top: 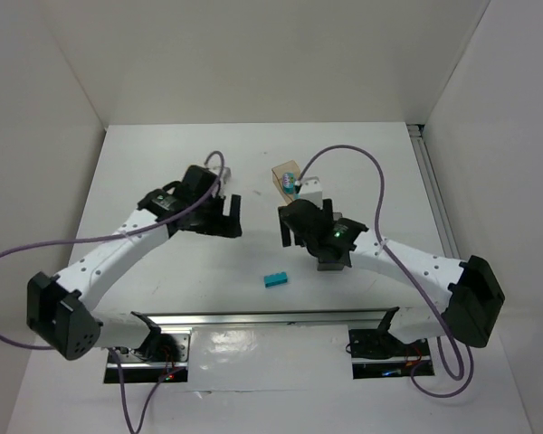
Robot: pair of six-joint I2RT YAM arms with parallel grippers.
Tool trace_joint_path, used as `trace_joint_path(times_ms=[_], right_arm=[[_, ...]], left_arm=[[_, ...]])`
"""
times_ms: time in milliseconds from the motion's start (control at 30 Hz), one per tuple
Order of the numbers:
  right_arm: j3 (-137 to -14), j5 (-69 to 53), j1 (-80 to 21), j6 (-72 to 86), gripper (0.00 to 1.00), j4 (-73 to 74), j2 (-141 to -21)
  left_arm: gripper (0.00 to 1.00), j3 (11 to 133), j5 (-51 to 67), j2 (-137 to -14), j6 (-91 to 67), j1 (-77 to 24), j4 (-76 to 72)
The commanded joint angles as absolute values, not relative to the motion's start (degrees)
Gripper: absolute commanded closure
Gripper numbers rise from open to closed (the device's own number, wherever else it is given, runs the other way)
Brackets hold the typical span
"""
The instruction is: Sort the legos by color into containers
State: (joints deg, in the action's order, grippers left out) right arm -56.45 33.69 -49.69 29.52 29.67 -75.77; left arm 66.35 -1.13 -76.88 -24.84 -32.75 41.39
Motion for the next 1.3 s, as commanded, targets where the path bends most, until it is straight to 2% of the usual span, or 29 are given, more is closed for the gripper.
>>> trace_joint_path(times_ms=[0,100,333,600,933,1033,1067,1167,1200,1267], right_arm=[[-56.7,29.81,-56.31,22.97,0.12,27.78,-76.54],[-55.63,24.53,-59.58,19.61,0.1,26.19,-81.72],[-56.68,23.47,-65.91,16.79,0.09,29.88,-88.76],[-57.3,22.86,-65.92,14.24,0.09,31.55,-93.33],[-57.03,23.73,-65.92,11.78,0.12,24.79,-96.77],[-57.66,22.68,-65.92,11.25,0.2,22.77,-98.35],[-58.18,21.81,-65.92,11.25,0.28,22.24,-98.96],[-58.18,20.31,-65.92,11.25,0.43,20.92,-100.1],[-58.18,20.3,-65.92,11.25,0.55,20.92,-100.11],[-58.18,20.3,-65.92,11.25,0.69,20.92,-100.11]], left_arm=[[0.05,70.83,-2.28,-69.71,-28.12,-26.64,44.37],[0.05,71.46,-2.99,-66.28,-28.13,-22.6,45.26],[0.05,70.84,-2.99,-64.34,-27.6,-18.19,46.41],[0.05,70.84,-1.67,-66.18,-27.07,-17.67,46.93],[0.05,70.84,-1.67,-66.18,-27.07,-17.14,46.93],[0.05,70.84,-1.67,-66.18,-27.07,-17.14,46.93],[0.05,70.84,-1.67,-66.18,-27.07,-17.14,46.93],[0.05,70.84,-1.67,-65.65,-27.07,-17.14,46.93],[0.05,70.84,-1.67,-65.65,-27.07,-17.14,46.93],[0.05,70.84,-1.67,-65.65,-27.07,-17.14,46.93]])
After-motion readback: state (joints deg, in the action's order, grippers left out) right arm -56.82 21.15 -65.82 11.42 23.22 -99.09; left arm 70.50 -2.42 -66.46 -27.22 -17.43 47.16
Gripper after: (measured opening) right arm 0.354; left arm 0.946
